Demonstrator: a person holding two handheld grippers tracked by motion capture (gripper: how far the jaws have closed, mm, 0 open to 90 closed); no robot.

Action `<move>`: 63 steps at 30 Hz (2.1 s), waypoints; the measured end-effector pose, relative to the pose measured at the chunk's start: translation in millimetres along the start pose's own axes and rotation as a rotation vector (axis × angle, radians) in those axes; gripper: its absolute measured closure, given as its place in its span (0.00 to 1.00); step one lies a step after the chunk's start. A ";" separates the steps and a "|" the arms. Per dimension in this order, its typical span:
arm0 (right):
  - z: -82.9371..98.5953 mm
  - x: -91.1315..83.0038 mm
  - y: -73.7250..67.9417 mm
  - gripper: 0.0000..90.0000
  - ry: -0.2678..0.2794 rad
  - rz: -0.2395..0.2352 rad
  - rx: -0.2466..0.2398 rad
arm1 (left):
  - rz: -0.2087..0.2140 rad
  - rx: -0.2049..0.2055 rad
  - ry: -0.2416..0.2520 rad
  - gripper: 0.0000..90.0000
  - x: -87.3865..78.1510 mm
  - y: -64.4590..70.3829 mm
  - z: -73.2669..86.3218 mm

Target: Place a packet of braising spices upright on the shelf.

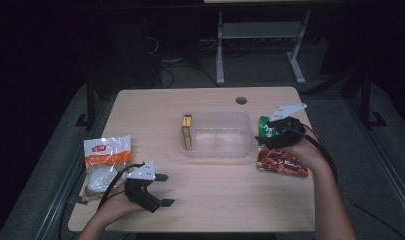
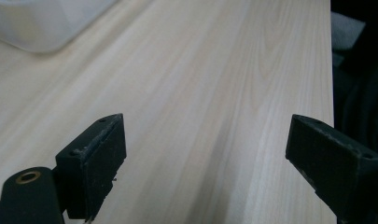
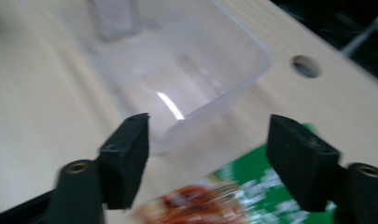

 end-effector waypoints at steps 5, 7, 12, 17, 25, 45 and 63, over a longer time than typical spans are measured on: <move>13.7 -27.0 -5.4 0.31 0.035 -0.003 0.069 | 0.020 -0.023 0.029 0.13 -0.6 -9.7 -0.6; 37.4 -22.6 -2.5 0.37 0.006 0.019 0.087 | 0.021 0.013 -0.006 0.13 4.2 -15.2 -3.6; 86.9 0.8 14.3 0.59 -0.009 0.025 0.185 | 0.011 0.005 0.009 0.13 1.3 -15.8 -7.4; 109.3 12.8 31.4 0.81 -0.018 0.038 0.229 | -0.010 0.004 0.012 0.13 1.3 -15.9 -10.0; 115.0 31.4 46.8 1.00 -0.024 0.093 0.242 | -0.025 0.011 0.008 0.13 1.5 -14.6 -9.2; 116.3 50.2 48.7 1.00 -0.173 0.076 0.181 | -0.030 -0.018 -0.019 0.13 5.6 -18.3 -7.0; 127.9 25.2 -10.0 1.00 -0.233 0.020 0.070 | -0.023 0.001 -0.029 0.13 8.1 -4.3 -3.8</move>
Point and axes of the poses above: each handheld gripper's, and its own axes: x roughly forward along the jaws, z roughly out of its underside, y roughly to its right, the point moved 3 cm from there along x, roughly forward along the jaws, and after that the axes turned 7 degrees about -y, right-handed, at the moved point
